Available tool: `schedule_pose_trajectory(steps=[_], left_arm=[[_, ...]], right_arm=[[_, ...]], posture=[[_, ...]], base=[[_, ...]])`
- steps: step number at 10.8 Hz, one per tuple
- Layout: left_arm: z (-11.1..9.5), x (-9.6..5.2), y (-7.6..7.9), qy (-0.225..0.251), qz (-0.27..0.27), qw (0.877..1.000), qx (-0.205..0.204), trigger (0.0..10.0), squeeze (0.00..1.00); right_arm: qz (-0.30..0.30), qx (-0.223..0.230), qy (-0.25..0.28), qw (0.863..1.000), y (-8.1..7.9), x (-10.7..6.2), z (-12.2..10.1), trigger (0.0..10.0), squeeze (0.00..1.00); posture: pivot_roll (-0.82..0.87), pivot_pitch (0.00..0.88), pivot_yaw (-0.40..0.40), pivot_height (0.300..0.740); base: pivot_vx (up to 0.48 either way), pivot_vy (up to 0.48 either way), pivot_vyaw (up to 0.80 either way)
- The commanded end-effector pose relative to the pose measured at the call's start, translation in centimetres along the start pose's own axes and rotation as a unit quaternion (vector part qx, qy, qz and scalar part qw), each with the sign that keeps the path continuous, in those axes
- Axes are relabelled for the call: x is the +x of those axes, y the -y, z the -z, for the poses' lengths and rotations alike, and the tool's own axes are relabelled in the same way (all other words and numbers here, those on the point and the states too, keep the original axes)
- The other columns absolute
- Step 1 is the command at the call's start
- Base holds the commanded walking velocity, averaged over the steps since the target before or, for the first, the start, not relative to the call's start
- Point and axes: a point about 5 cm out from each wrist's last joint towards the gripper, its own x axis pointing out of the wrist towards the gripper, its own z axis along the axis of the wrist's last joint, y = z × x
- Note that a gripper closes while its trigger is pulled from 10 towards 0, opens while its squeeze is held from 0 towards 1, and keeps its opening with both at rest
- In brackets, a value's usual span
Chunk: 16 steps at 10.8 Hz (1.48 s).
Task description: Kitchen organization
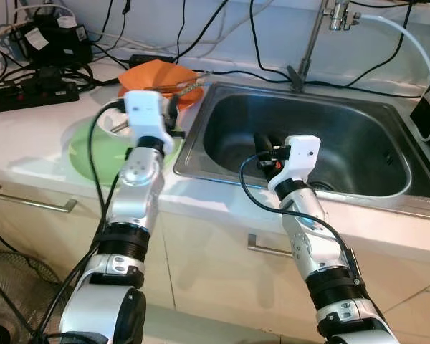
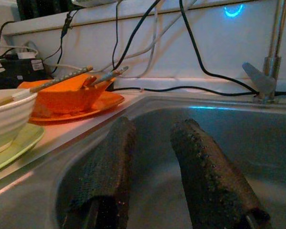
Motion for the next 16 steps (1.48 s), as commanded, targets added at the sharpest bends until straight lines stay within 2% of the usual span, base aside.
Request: schedule_pose_trajectory(steps=[1, 4, 8, 10, 13, 14, 15, 16], left_arm=[[-0.1, -0.1, -0.5, -0.006, -0.015, 1.000, -0.015, 10.0, 0.00], [-0.3, -1.0, -1.5, -0.010, -0.038, 0.998, -0.042, 10.0, 0.00], [-0.6, -1.6, -3.1, -0.018, -0.068, 0.997, -0.044, 10.0, 0.00], [-0.7, -1.7, -2.3, -0.020, -0.038, 0.998, -0.044, 10.0, 0.00], [0.6, -3.0, -0.3, -0.029, 0.035, 0.999, 0.005, 10.0, 0.00], [0.4, -2.9, -0.6, -0.032, 0.034, 0.999, 0.004, 10.0, 0.00], [1.4, -3.5, 0.1, -0.041, 0.042, 0.998, 0.017, 10.0, 0.00], [1.8, -3.8, 0.2, -0.044, 0.036, 0.998, 0.012, 10.0, 0.00]], right_arm=[[0.003, -0.002, -0.001, 1.000, 0.1, -0.1, -0.1, 10.0, 0.00], [0.002, 0.000, -0.003, 1.000, 0.0, 0.1, -0.1, 10.0, 0.00], [0.002, 0.000, -0.007, 1.000, 0.1, 0.1, -0.1, 10.0, 0.00], [0.004, -0.001, -0.006, 1.000, 0.2, 0.2, -0.1, 10.0, 0.00], [0.005, -0.003, -0.006, 1.000, 0.3, 0.2, -0.1, 10.0, 0.00], [0.005, -0.003, -0.006, 1.000, 0.3, 0.2, -0.1, 10.0, 0.00], [0.004, -0.001, -0.008, 1.000, 0.1, 0.2, 0.0, 10.0, 0.00], [0.002, 0.001, -0.009, 1.000, 0.0, 0.1, 0.1, 10.0, 0.00]], posture=[[0.18, 0.000, -0.027, 0.740], [0.20, 0.000, -0.034, 0.740], [0.20, 0.000, -0.036, 0.740], [0.20, 0.000, -0.034, 0.740], [0.20, 0.000, -0.029, 0.740], [0.20, 0.000, -0.027, 0.740], [0.20, 0.000, -0.025, 0.740], [0.20, 0.000, -0.025, 0.740]], base=[[0.000, 0.000, 0.00], [0.000, 0.000, 0.00], [0.000, 0.000, 0.00], [0.000, 0.000, 0.00], [0.000, 0.000, 0.00], [0.000, 0.000, 0.00], [0.000, 0.000, 0.00], [0.000, 0.000, 0.00]])
